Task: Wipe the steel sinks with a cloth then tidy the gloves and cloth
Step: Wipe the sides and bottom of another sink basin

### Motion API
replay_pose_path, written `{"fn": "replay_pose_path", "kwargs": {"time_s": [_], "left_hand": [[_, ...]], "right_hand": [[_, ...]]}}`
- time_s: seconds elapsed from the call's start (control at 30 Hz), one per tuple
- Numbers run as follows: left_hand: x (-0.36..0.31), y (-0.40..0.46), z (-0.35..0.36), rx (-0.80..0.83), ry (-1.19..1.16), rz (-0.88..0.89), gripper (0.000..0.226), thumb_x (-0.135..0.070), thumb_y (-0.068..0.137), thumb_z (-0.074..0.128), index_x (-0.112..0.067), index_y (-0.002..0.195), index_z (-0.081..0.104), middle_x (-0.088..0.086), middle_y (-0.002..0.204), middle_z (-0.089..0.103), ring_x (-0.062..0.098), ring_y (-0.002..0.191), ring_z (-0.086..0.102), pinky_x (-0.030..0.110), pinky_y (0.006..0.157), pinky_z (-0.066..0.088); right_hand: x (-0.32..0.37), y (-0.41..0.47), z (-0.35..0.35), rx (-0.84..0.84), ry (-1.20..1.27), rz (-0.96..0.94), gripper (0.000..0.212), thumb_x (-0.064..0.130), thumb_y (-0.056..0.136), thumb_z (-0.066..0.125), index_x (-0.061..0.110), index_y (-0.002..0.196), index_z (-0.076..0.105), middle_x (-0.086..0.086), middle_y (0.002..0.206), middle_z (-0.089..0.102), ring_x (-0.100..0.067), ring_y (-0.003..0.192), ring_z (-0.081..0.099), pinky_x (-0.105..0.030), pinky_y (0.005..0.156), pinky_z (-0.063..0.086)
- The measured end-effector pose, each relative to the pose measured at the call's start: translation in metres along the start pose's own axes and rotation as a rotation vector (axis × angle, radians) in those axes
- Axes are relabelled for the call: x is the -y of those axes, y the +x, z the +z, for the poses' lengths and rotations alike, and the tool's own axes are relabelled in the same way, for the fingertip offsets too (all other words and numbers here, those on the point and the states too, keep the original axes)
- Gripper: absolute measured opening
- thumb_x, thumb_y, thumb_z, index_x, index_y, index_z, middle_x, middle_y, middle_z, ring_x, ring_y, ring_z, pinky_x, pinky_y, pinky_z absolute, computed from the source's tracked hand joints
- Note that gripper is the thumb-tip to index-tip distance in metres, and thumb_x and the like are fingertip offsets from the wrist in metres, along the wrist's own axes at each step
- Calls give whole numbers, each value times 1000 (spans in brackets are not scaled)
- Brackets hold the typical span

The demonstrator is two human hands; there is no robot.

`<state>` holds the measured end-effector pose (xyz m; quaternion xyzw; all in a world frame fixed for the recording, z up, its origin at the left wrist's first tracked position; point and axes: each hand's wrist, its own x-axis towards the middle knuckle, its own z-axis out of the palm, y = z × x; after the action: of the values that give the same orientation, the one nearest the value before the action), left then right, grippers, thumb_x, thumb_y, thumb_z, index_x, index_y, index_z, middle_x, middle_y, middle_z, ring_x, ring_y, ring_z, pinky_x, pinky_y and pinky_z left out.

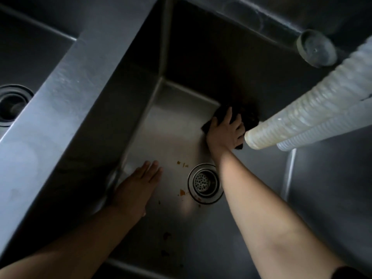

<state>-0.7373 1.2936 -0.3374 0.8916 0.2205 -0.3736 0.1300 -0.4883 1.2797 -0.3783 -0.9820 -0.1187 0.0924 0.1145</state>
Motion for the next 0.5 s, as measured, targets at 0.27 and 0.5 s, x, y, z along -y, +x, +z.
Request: {"fn": "replay_pose_path", "kwargs": {"time_s": [0.27, 0.5], "left_hand": [[2, -1, 2, -8, 8, 2, 112, -31, 82, 66, -11, 144, -24, 8, 154, -26, 29, 144, -16, 35, 117, -3], [-1, 0, 1, -74, -41, 8, 79, -13, 95, 43, -8, 147, -16, 10, 156, -20, 30, 144, -14, 36, 117, -5]], "right_hand": [[6, 0, -3, 34, 131, 96, 63, 42, 96, 37, 21, 151, 14, -10, 159, 3, -30, 144, -1, -44, 111, -7], [86, -40, 31, 140, 36, -468, 66, 27, 87, 53, 13, 147, 29, -21, 156, 10, -37, 143, 7, -38, 115, 4]]}}
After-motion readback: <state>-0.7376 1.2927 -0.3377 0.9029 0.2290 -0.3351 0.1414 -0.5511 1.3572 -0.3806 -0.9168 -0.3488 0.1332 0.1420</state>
